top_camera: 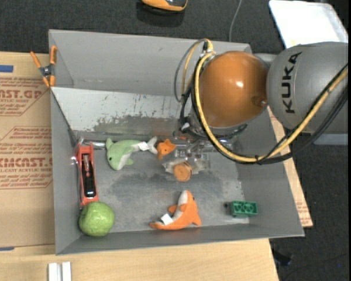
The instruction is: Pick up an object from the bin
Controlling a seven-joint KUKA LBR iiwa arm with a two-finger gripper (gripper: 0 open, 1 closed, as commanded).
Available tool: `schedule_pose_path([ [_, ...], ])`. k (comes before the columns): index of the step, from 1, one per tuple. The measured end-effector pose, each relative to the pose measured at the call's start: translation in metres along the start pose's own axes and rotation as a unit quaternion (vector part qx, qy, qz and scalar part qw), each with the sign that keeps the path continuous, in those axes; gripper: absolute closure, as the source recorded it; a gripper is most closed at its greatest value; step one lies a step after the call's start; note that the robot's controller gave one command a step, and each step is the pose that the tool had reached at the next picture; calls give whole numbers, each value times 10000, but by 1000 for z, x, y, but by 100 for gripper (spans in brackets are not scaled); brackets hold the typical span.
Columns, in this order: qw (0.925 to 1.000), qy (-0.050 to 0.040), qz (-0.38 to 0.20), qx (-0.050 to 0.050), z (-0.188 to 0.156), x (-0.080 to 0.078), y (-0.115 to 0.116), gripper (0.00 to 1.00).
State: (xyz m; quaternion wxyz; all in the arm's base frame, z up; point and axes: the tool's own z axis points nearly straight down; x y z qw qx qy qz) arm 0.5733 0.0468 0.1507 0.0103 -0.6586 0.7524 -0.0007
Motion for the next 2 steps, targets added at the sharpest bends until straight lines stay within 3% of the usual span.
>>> schedule_pose_path([
  [2,10000,-8,5,5,-38,-1,0,100],
])
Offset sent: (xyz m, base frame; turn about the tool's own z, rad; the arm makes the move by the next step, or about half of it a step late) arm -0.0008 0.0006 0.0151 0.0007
